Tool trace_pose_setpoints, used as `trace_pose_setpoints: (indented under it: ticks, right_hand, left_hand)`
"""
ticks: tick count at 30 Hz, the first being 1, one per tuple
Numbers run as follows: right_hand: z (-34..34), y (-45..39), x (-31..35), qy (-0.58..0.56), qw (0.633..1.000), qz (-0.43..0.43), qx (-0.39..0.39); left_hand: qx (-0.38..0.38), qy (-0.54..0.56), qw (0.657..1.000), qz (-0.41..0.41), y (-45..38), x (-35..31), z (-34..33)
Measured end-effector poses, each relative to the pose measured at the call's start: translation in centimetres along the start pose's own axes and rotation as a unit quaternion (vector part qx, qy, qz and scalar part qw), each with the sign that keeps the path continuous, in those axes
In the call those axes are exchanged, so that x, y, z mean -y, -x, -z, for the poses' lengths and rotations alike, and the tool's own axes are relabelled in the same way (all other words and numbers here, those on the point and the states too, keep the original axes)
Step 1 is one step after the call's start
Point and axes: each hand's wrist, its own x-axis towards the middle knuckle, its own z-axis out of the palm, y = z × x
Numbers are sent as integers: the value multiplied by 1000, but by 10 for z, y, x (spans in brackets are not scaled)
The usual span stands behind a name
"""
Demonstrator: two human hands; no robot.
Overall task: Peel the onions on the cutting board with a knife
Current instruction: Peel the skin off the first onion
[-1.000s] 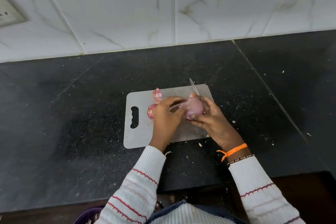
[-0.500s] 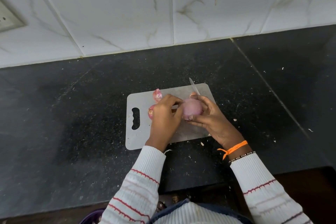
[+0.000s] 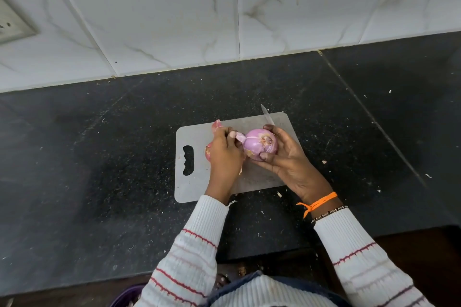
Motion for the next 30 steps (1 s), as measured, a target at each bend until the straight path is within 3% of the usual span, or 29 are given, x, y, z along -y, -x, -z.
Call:
trace_pose_setpoints:
  ticks: [2, 4, 6, 8, 9, 10, 12, 14, 19, 23, 30]
  right_hand:
    - [3, -1, -4, -75, 997, -4, 8]
    - [5, -3, -8, -129, 991, -13, 14]
    - [7, -3, -12, -172, 985, -25, 3]
    - [11, -3, -15, -216, 976, -39, -14]
    - [11, -3, -15, -232, 972, -44, -18]
    - [11, -2, -15, -238, 970, -50, -25]
    - [8, 1, -12, -200, 977, -59, -55]
    - [6, 4, -10, -93, 990, -61, -84]
    - [0, 9, -5, 65, 994, -45, -75]
    - [0, 11, 1, 130, 989, -26, -61]
    - [-4, 16, 5, 203, 978, -17, -54]
  left_hand:
    - [1, 169, 979, 114, 0, -4, -2]
    - [-3, 318, 922, 219, -1, -7, -3]
    - [-7, 443, 853, 277, -2, -7, 0]
    - [-16, 510, 809, 292, -3, -6, 1]
    - [-11, 510, 811, 286, -5, -6, 1]
    - [-7, 462, 845, 270, -5, -6, 2]
    - [-7, 260, 948, 183, -2, -6, -1]
    - [-18, 70, 995, 64, 0, -4, -4]
    - [48, -136, 985, -92, -1, 5, 1]
    - [128, -176, 968, -129, -1, 3, 2]
    - [110, -195, 962, -155, 3, -1, 9]
